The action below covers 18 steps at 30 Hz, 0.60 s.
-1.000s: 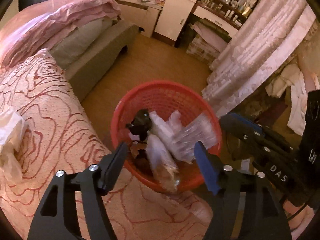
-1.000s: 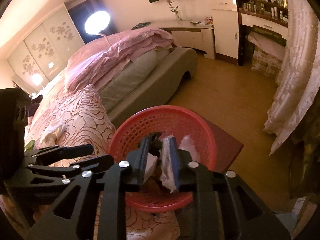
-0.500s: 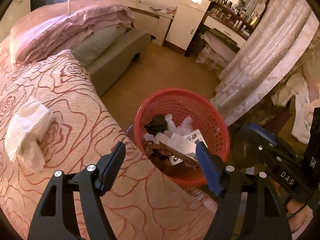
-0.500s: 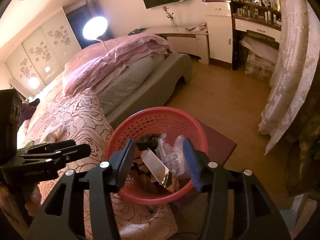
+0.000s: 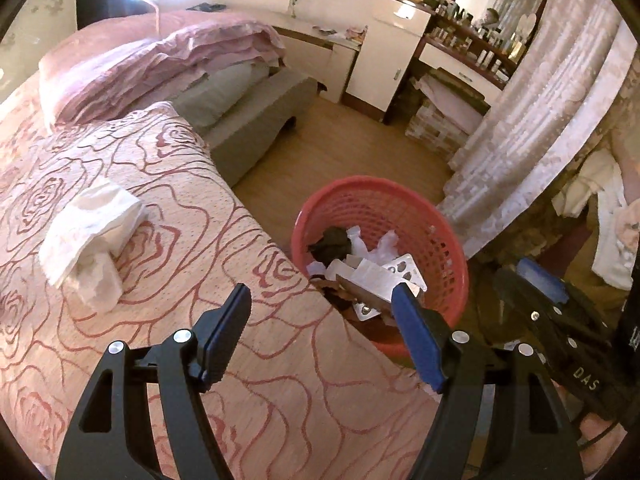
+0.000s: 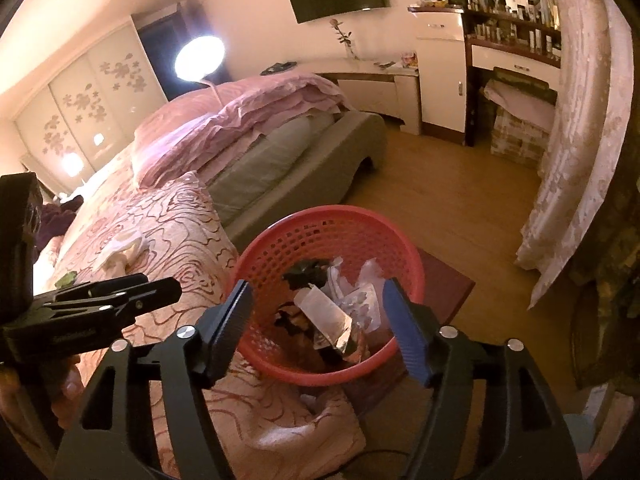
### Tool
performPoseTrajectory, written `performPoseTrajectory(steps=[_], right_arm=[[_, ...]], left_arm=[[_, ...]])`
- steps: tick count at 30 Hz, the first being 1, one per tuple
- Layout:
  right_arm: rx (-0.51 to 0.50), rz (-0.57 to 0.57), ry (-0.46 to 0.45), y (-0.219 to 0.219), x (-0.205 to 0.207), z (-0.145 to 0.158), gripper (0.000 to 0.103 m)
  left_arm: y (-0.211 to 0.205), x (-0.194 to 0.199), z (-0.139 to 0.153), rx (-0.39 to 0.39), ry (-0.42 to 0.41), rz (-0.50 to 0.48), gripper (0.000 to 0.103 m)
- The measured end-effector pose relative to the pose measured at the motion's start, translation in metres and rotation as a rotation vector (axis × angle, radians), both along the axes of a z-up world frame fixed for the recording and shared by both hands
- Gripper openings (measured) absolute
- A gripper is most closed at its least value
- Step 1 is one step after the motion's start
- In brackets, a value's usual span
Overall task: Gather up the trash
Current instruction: 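Grasp the clear plastic bag of trash on the bed with the left tool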
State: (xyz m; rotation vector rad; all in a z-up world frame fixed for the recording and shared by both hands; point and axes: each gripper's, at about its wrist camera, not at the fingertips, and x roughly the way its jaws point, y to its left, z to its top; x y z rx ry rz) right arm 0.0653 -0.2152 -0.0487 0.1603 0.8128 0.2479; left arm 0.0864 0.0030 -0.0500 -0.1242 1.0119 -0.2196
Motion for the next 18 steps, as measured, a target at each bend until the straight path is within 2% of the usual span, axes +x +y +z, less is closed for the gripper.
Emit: performPoseTrajectory(steps=[8, 11, 18], right_arm=[[0.004, 0.019, -0.015, 0.007, -0.017, 0.002, 0.074], [0.006, 0.033, -0.022, 0.012, -0.025, 0.002, 0.077], [-0.003, 0.085, -0.033, 0.03, -0.036, -0.001, 0.078]], left_arm=[[0.01, -0.019, 0.006, 0.035, -0.025, 0.035, 0.071], [0.016, -0.029, 0.008, 0.062, -0.038, 0.055, 0.071], [0.038, -0.054, 0.009, 0.139, -0.048, 0.113, 0.071]])
